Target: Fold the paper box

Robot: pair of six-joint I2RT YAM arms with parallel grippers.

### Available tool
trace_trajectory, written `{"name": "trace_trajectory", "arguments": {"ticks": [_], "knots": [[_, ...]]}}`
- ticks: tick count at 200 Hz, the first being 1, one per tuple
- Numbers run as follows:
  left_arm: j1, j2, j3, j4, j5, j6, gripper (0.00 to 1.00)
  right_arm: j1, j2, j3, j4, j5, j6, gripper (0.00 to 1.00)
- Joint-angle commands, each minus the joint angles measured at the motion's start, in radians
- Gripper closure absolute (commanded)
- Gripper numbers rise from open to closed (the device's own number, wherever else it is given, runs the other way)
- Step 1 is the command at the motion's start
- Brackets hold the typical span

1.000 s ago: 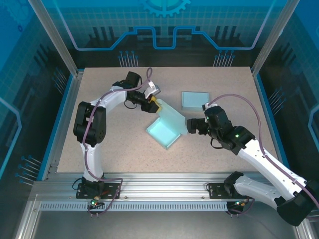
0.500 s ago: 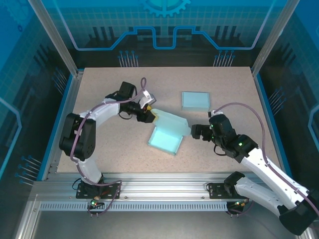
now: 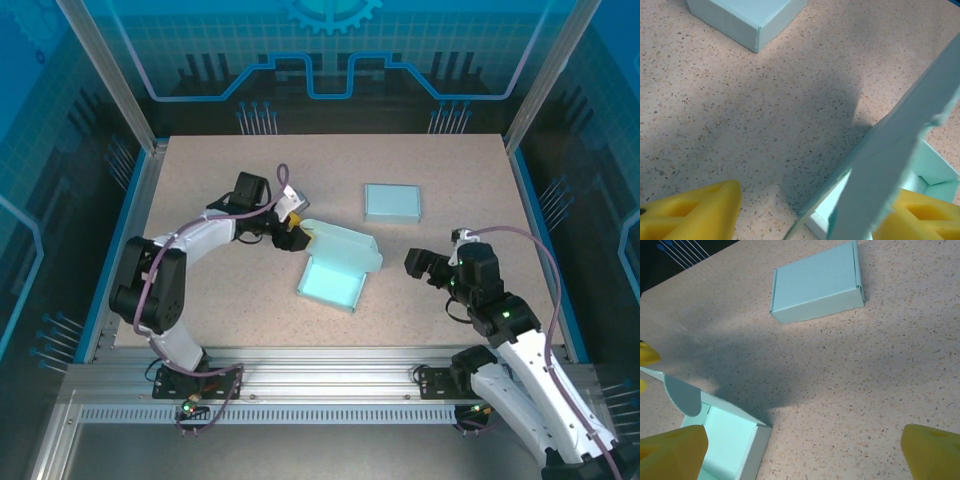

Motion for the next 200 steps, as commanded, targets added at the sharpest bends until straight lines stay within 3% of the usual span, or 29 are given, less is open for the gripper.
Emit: {"name": "trace_trajectory", "arguments": {"ticks": [1, 85, 123, 147, 200], "knots": [[-0.015, 0.035, 0.059, -0.045, -0.001, 0.028, 0.31, -0.023, -0.006, -0.012, 0.033, -0.071, 0.0, 0.0], [-0.066, 0.039, 0.078, -0.1, -0.001, -0.049, 0.33, -0.047, 0.011, -0.041, 0.058, -0.148, -0.03, 0.0], [-0.076, 0.021, 0.058, -0.117, -0.005, -0.074, 0.46, -0.063, 0.042, -0.053, 0.063, -0.196, -0.047, 0.0], [-0.078, -0.019, 0.012, -0.082, -0.031, -0.087, 0.65, -0.069, 0.077, -0.06, 0.076, -0.234, -0.058, 0.0], [-0.081, -0.061, -0.041, -0.025, -0.112, -0.062, 0.77, -0.085, 0.03, -0.084, 0.116, -0.201, -0.057, 0.0]]}}
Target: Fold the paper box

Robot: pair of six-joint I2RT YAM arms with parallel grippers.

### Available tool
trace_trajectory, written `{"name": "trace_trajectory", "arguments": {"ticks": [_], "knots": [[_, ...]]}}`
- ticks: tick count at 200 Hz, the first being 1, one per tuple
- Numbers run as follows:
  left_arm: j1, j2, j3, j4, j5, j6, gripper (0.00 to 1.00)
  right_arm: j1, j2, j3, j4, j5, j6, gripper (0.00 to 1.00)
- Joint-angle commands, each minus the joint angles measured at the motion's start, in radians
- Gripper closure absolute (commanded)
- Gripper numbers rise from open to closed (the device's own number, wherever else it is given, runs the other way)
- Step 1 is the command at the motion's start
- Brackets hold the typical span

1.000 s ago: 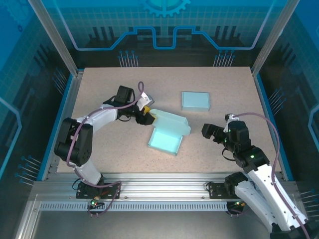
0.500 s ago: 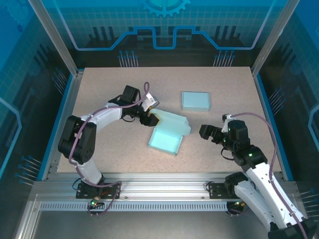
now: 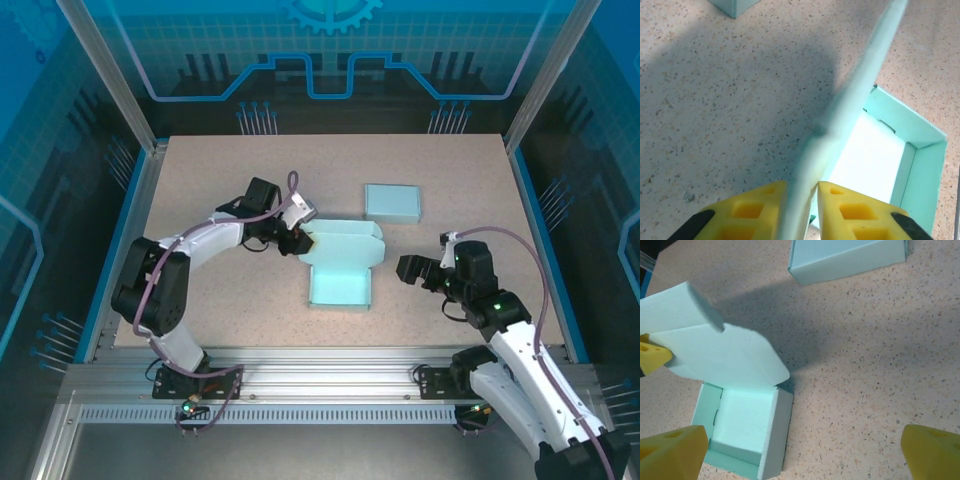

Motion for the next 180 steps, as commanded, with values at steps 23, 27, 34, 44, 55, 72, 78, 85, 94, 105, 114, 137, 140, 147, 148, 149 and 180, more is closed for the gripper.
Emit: {"name": "trace_trajectory", "arguments": {"ticks": [23, 27, 34, 44, 55, 72, 78, 85, 94, 105, 114, 137, 140, 147, 148, 149, 180], "knots": [[-0.022, -0.068, -0.058, 0.123, -0.066, 0.038, 0.82, -0.06, -0.017, -0.044, 0.076, -0.017, 0.021, 0.0], [-0.023, -0.073, -0.064, 0.14, -0.071, 0.041, 0.83, -0.068, -0.014, -0.047, 0.083, -0.031, 0.024, 0.0], [-0.027, -0.082, -0.073, 0.169, -0.079, 0.046, 0.84, -0.082, -0.006, -0.049, 0.088, -0.053, 0.03, 0.0], [-0.029, -0.092, -0.09, 0.22, -0.086, 0.052, 0.84, -0.09, -0.002, -0.054, 0.101, -0.07, 0.034, 0.0], [-0.03, -0.105, -0.106, 0.274, -0.088, 0.055, 0.84, -0.096, -0.004, -0.056, 0.105, -0.075, 0.037, 0.0], [-0.03, -0.117, -0.12, 0.324, -0.076, 0.066, 0.83, -0.104, -0.009, -0.049, 0.108, -0.091, 0.036, 0.0], [-0.031, -0.117, -0.118, 0.329, -0.068, 0.073, 0.83, -0.102, -0.011, -0.036, 0.047, -0.01, 0.095, 0.0], [-0.03, -0.115, -0.112, 0.324, -0.057, 0.078, 0.83, -0.108, -0.012, -0.026, -0.022, 0.066, 0.17, 0.0], [-0.03, -0.108, -0.1, 0.313, -0.046, 0.085, 0.83, -0.121, -0.01, -0.024, -0.02, 0.055, 0.122, 0.0], [-0.03, -0.098, -0.09, 0.31, -0.035, 0.086, 0.82, -0.125, -0.002, -0.015, -0.021, 0.046, 0.106, 0.0], [-0.03, -0.089, -0.083, 0.303, -0.025, 0.091, 0.82, -0.125, 0.005, -0.012, 0.006, 0.03, 0.072, 0.0], [-0.031, -0.074, -0.072, 0.3, -0.017, 0.098, 0.82, -0.124, 0.022, -0.018, 0.062, 0.069, 0.039, 0.0], [-0.032, -0.073, -0.071, 0.3, -0.015, 0.099, 0.82, -0.125, 0.023, -0.021, 0.066, 0.079, 0.042, 0.0], [-0.032, -0.071, -0.069, 0.299, -0.014, 0.102, 0.82, -0.124, 0.026, -0.032, 0.101, 0.069, -0.018, 0.0], [-0.032, -0.071, -0.069, 0.298, -0.014, 0.102, 0.82, -0.124, 0.027, -0.034, 0.107, 0.064, -0.027, 0.0], [-0.032, -0.071, -0.069, 0.298, -0.013, 0.103, 0.82, -0.123, 0.028, -0.036, 0.115, 0.057, -0.038, 0.0], [-0.032, -0.067, -0.048, 0.261, -0.017, 0.117, 0.79, -0.111, 0.099, -0.024, 0.231, -0.041, -0.186, 0.06]]}}
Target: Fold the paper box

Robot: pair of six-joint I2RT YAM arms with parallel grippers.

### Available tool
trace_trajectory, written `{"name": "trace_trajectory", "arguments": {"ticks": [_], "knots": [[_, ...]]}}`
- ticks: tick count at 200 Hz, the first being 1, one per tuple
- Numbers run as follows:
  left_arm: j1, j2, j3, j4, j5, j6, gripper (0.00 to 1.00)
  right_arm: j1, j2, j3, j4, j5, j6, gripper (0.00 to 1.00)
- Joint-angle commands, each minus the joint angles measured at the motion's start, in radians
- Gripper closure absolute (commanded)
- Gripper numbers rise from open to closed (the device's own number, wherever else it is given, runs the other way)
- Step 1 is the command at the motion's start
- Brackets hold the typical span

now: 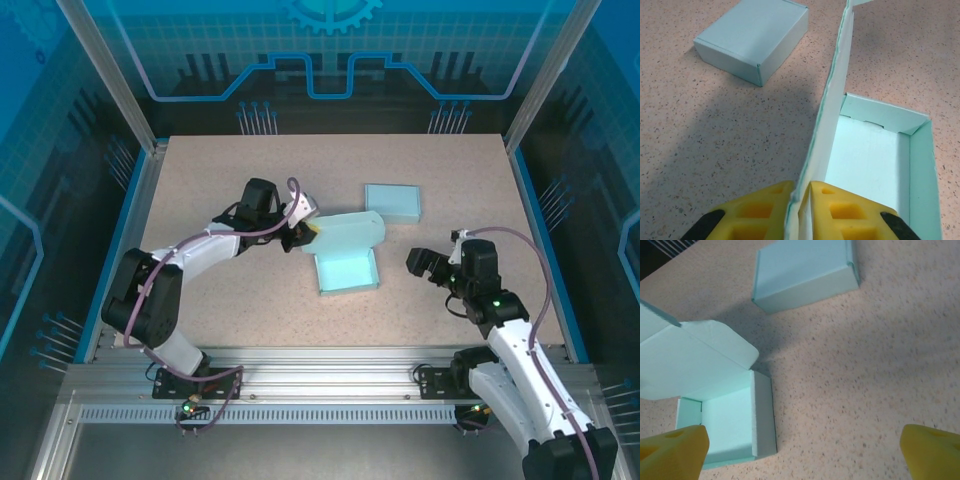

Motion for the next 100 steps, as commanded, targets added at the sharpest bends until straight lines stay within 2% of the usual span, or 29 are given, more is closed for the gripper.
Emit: {"name": "trace_trajectory", "arguments": {"ticks": [1, 21, 39, 49, 75, 100], "knots": [[-0.006, 0.014, 0.044, -0.021, 0.034, 0.036, 0.78, 0.003, 0.051, 0.022, 0.118, -0.061, -0.147, 0.06], [-0.006, 0.01, 0.053, -0.058, 0.024, 0.016, 0.55, 0.055, 0.124, 0.062, 0.149, -0.025, -0.241, 0.09], [-0.005, -0.01, 0.027, -0.054, 0.015, -0.013, 0.45, 0.109, 0.178, 0.071, 0.212, 0.045, -0.317, 0.1], [-0.004, -0.026, 0.001, -0.036, -0.001, -0.036, 0.44, 0.135, 0.214, 0.069, 0.267, 0.063, -0.356, 0.15], [-0.004, -0.068, -0.085, 0.026, -0.069, -0.132, 0.43, 0.19, 0.325, 0.087, 0.358, 0.125, -0.444, 0.21], [-0.005, -0.132, -0.189, 0.136, -0.096, -0.23, 0.44, 0.187, 0.394, 0.114, 0.406, 0.12, -0.464, 0.23]]}}
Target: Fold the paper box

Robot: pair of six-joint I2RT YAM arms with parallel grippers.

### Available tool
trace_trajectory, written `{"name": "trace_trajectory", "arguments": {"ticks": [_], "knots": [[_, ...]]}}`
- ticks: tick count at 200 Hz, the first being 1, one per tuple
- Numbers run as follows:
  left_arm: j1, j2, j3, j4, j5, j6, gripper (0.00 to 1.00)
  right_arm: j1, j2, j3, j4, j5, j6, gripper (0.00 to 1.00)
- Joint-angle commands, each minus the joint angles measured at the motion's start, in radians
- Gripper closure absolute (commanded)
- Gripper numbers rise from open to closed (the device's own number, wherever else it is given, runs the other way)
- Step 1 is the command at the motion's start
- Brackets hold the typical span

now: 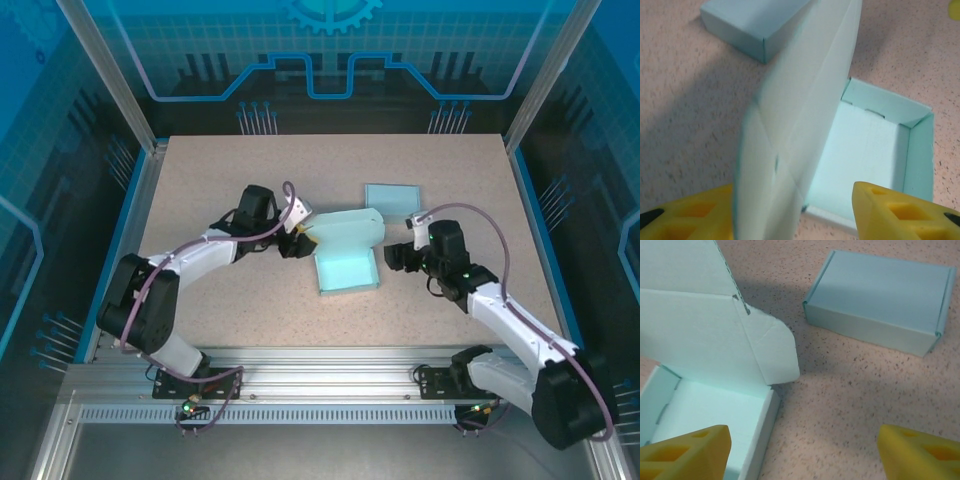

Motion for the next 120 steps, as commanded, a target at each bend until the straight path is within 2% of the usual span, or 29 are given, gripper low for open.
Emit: {"name": "trace_trajectory", "arguments": {"ticks": [1, 19, 46, 66, 120], "knots": [[-0.005, -0.076, -0.084, 0.112, -0.038, -0.118, 0.44, 0.005, 0.041, 0.042, 0.123, 0.033, -0.081, 0.23], [-0.006, -0.126, -0.145, 0.182, -0.064, -0.163, 0.45, -0.017, 0.081, 0.04, 0.194, -0.025, -0.076, 0.24], [-0.006, -0.137, -0.161, 0.191, -0.099, -0.271, 0.46, -0.05, 0.159, 0.077, 0.212, -0.096, -0.075, 0.22], [-0.008, -0.137, -0.216, 0.296, -0.124, -0.346, 0.46, -0.068, 0.214, 0.101, 0.218, -0.175, -0.086, 0.24], [-0.011, -0.096, -0.199, 0.327, -0.106, -0.327, 0.48, -0.076, 0.319, 0.168, 0.222, -0.259, -0.114, 0.34]]}}
